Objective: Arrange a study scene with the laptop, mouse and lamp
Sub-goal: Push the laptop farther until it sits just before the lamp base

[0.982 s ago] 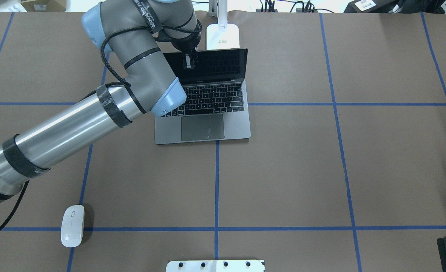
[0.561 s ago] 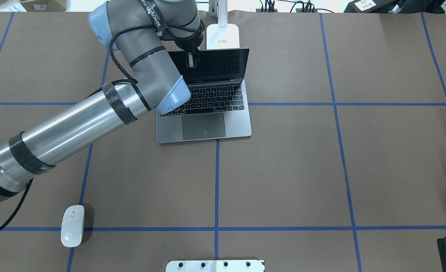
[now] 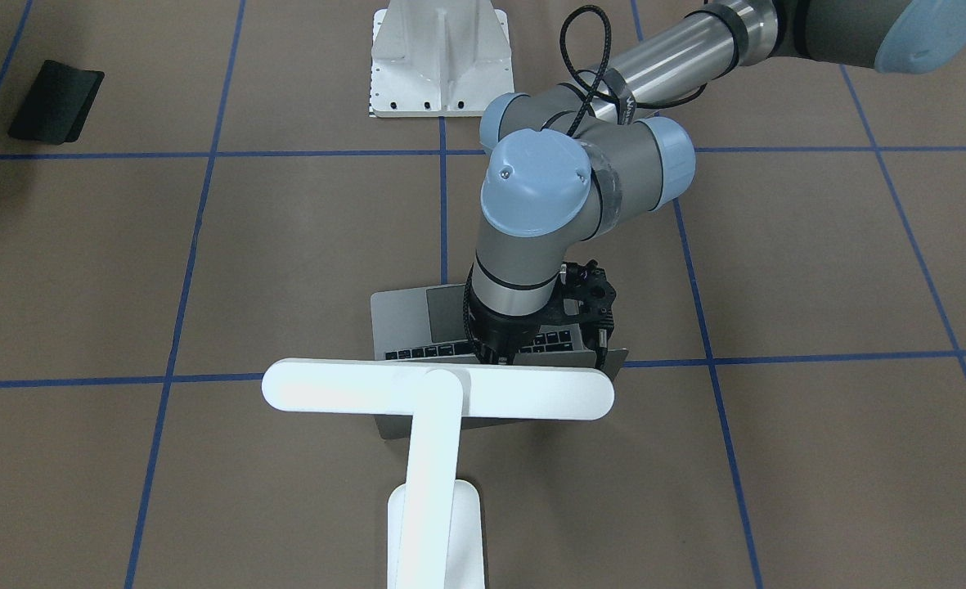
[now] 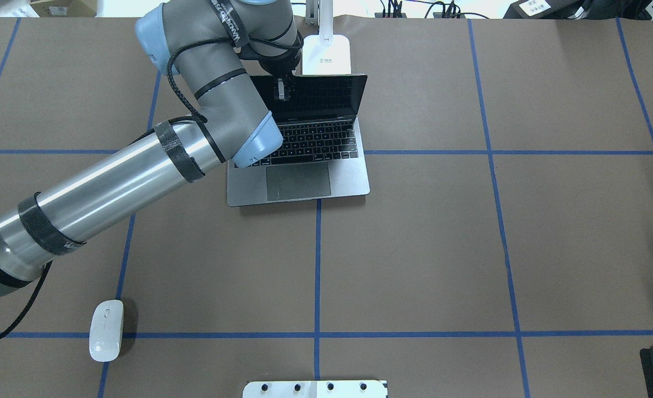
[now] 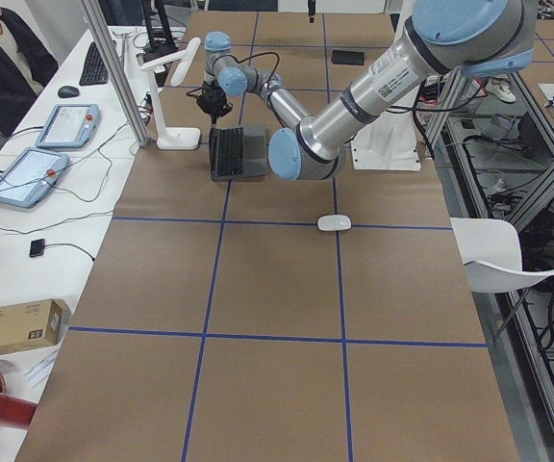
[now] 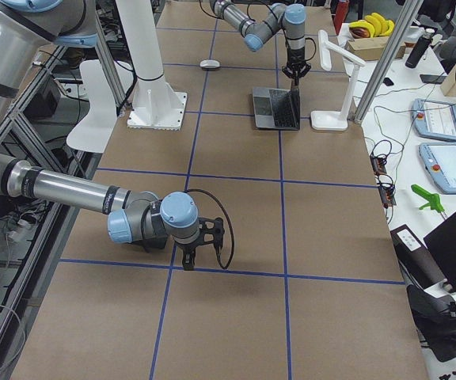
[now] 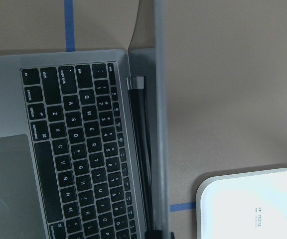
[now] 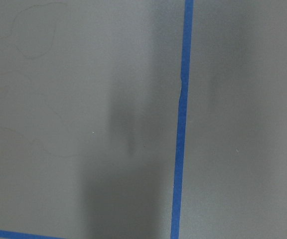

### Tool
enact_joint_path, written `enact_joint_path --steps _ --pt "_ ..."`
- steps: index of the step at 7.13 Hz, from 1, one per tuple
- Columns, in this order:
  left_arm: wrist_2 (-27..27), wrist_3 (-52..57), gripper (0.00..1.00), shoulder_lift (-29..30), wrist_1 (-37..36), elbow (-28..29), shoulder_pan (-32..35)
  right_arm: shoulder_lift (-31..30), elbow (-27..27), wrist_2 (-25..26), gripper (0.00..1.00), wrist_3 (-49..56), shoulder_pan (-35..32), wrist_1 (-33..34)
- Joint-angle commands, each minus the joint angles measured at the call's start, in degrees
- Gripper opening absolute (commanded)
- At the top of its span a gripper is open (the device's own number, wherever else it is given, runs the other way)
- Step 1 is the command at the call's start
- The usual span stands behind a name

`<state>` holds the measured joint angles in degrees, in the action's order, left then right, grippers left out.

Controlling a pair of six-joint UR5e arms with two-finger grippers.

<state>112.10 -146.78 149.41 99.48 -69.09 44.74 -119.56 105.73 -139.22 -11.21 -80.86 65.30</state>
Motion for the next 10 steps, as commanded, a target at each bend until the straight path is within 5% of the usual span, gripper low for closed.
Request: enact_joint_path --steps 1,3,5,7,10 --pt "0.2 1.1 0.05 -0.4 -0.1 -1.7 0.2 0.0 0.0 0.0 1.0 0.0 0.0 0.1" --pt "0.5 1.0 0.42 -0.4 -0.3 -1.9 0.3 -0.1 0.0 0.0 1.0 0.0 0.0 0.0" --pt "0.5 1.0 0.53 -0.5 -0.3 -2.0 0.3 -0.1 0.0 0.0 1.0 0.0 0.0 0.0" --pt "0.7 1.1 1.0 -0.7 -0.8 -3.1 0.3 -0.1 0.0 0.0 1.0 0.0 -0.1 0.1" --pt "1.8 1.3 1.0 -5.7 -2.0 -11.9 0.5 -0.1 0.0 0.0 1.0 0.0 0.0 0.1"
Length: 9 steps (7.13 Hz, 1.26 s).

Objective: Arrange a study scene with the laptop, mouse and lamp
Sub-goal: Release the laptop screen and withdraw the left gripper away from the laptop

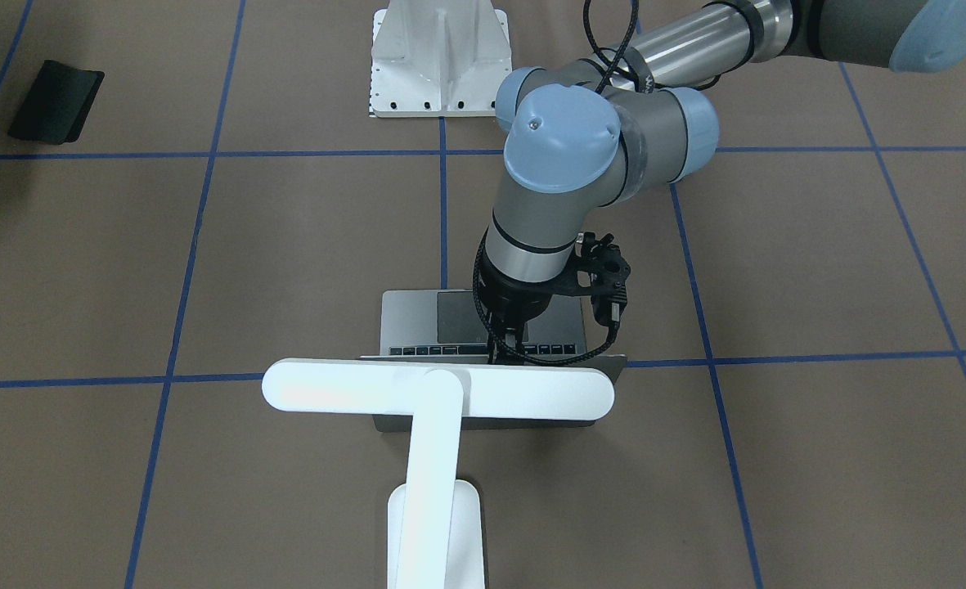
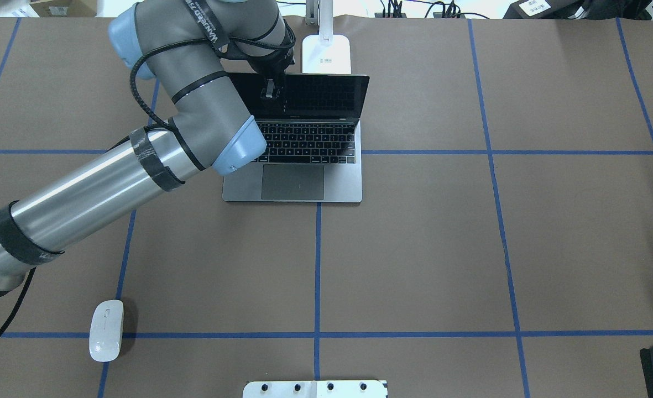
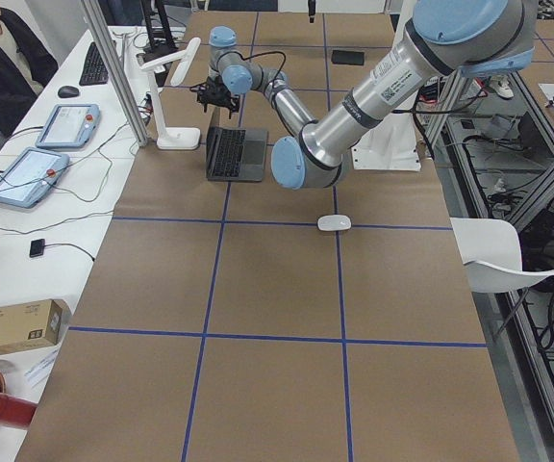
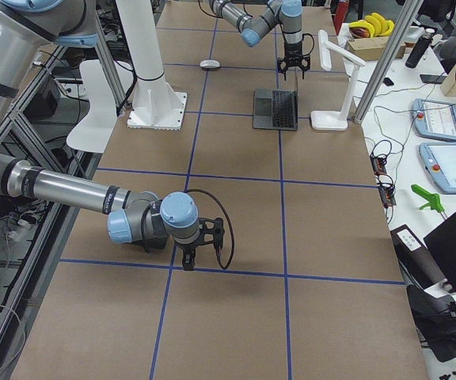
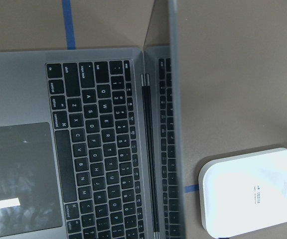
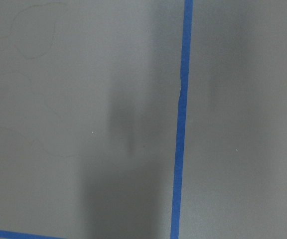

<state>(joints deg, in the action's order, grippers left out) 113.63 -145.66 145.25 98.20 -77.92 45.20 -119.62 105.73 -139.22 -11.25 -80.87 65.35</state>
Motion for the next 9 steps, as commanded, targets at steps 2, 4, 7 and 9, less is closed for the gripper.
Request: enact_joint_path --steps 2,4,7,9 --pt "0.4 1.6 1.0 -3.8 -3.4 -9.4 0.3 0.0 0.0 0.0 1.0 0.0 0.0 0.0" --pt "0.5 6.1 1.0 -11.8 -4.7 -20.5 0.3 0.0 0.0 0.0 1.0 0.0 -0.1 0.0" --pt "2.9 17.9 1.0 -20.7 -9.6 -32.3 0.4 0.1 0.0 0.0 1.0 0.0 0.0 0.1" --pt "3.0 23.9 1.0 -24.2 -10.5 -35.5 0.3 0.2 0.0 0.1 1.0 0.0 0.0 0.4"
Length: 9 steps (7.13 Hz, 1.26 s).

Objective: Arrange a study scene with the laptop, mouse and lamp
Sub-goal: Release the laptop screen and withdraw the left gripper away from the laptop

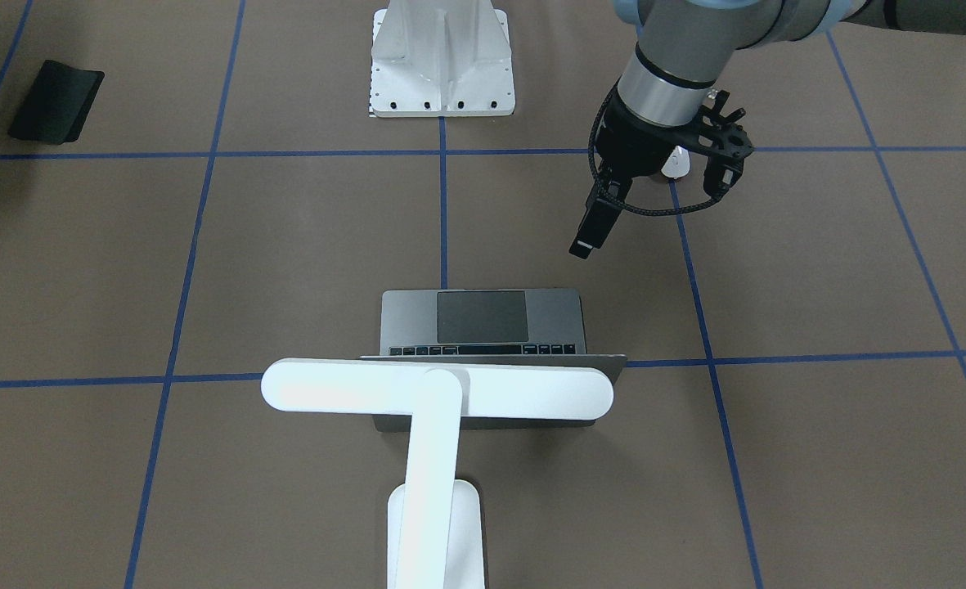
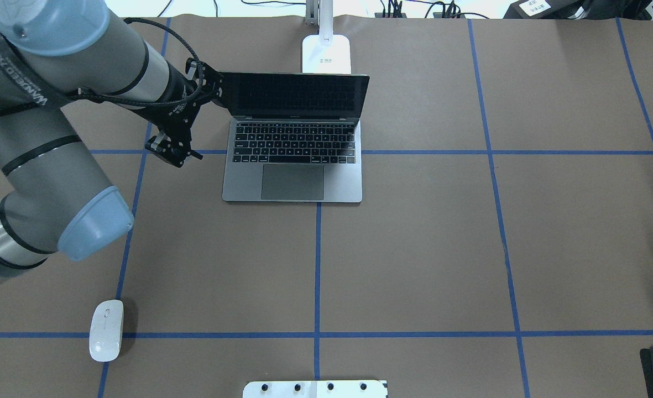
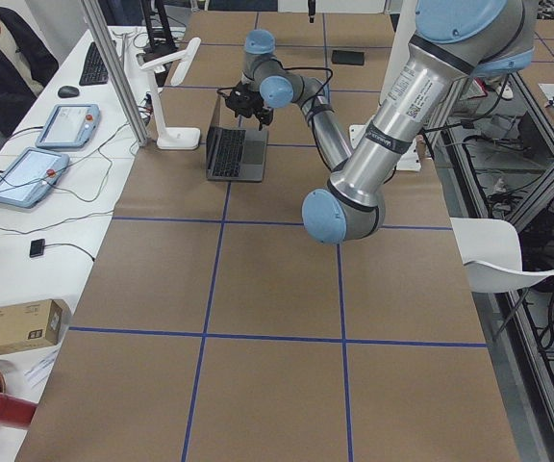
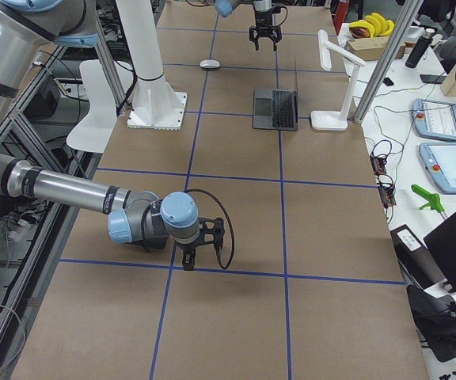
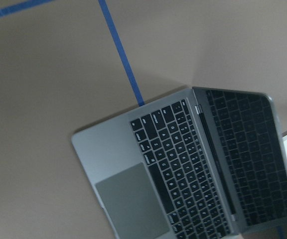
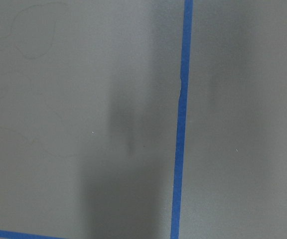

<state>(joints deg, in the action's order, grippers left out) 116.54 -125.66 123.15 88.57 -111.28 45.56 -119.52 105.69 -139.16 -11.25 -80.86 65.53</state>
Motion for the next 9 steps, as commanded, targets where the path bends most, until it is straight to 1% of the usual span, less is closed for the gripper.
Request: enact_joint_path --steps 1,2,6,9 --pt "0.1 7.9 1.0 -3.7 -2.7 -4.2 0.0 0.3 0.1 0.1 1.0 0.0 0.0 0.4" --pt "1.1 12.1 1.0 -6.1 -4.2 -6.6 0.0 0.3 0.1 0.1 1.0 0.0 0.0 0.6" --pt "1.3 29.5 1.0 -16.2 -4.2 -12.2 0.0 0.2 0.0 0.2 1.0 0.0 0.0 0.6" --pt "1.3 43.6 1.0 -25.6 -4.1 -17.1 0.1 0.2 0.0 0.6 1.0 0.0 0.0 0.6"
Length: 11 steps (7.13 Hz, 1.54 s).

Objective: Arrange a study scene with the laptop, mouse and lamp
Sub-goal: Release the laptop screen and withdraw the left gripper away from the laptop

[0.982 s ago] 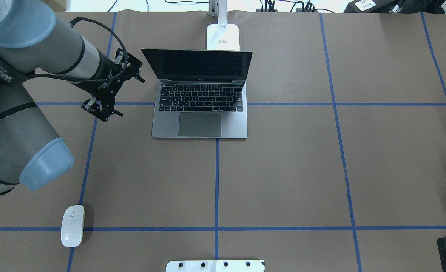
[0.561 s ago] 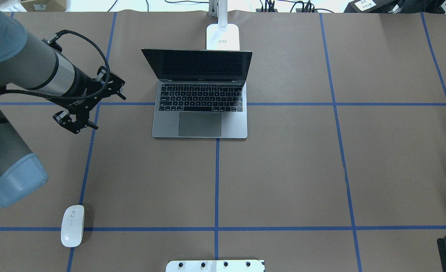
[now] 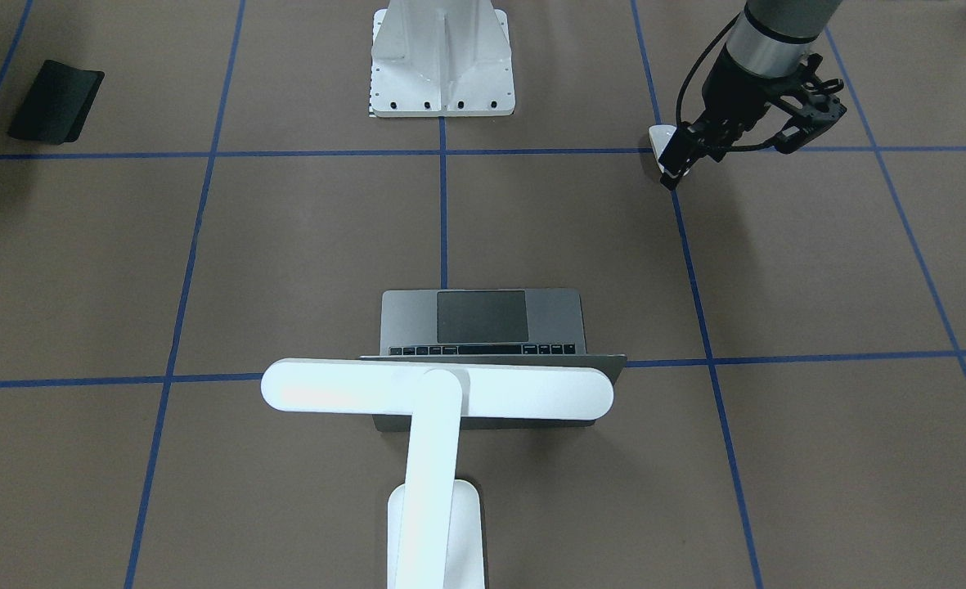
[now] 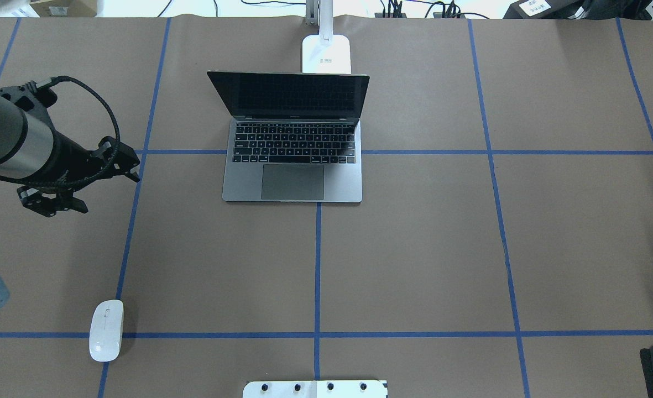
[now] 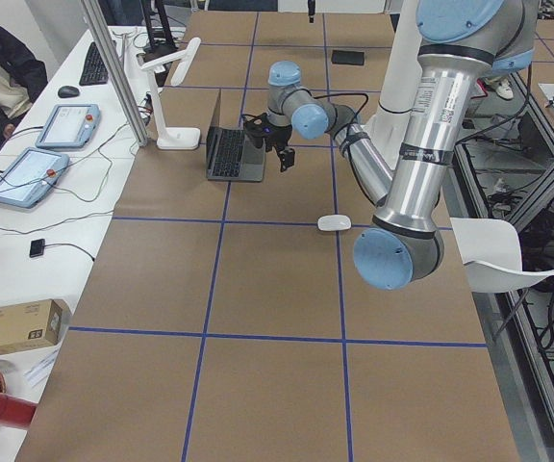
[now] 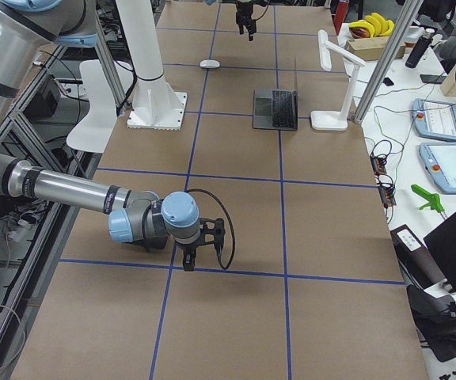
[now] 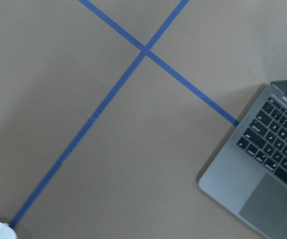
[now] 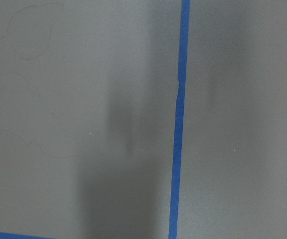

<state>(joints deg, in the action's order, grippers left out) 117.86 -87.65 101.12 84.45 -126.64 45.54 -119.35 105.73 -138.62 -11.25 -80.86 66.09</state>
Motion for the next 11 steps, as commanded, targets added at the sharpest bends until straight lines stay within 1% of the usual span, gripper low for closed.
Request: enact_joint_path --steps 1,3,5,7,8,9,10,11 --pt "0.0 10.4 1.0 -5.9 0.0 -2.5 0.3 0.1 0.0 0.2 1.0 0.0 0.0 0.0" --pt "0.7 21.7 1.0 -10.0 0.4 -2.5 3.8 0.0 0.0 0.5 1.0 0.1 0.0 0.0" --pt "5.7 29.9 1.0 -12.8 0.6 -2.8 8.9 -0.3 -0.1 2.5 1.0 0.1 -0.1 -0.4" --pt "5.8 35.9 1.0 -13.7 0.6 -2.8 9.9 0.3 -1.1 2.2 1.0 -1.4 0.0 -0.6" --pt "5.9 38.2 1.0 -13.7 0.6 -2.8 11.2 1.5 -1.1 1.8 1.0 -4.3 0.0 -0.7" --pt "6.5 40.6 1.0 -15.0 1.0 -2.8 11.8 1.7 -1.2 2.0 1.0 -4.5 0.0 -0.8" --pt "6.6 43.3 1.0 -15.2 1.2 -2.6 13.8 3.3 -1.4 2.6 1.0 -4.7 0.0 -0.6" --pt "6.6 47.0 1.0 -18.0 1.9 -2.4 15.2 3.8 -1.3 2.4 1.0 -4.6 0.1 -0.6"
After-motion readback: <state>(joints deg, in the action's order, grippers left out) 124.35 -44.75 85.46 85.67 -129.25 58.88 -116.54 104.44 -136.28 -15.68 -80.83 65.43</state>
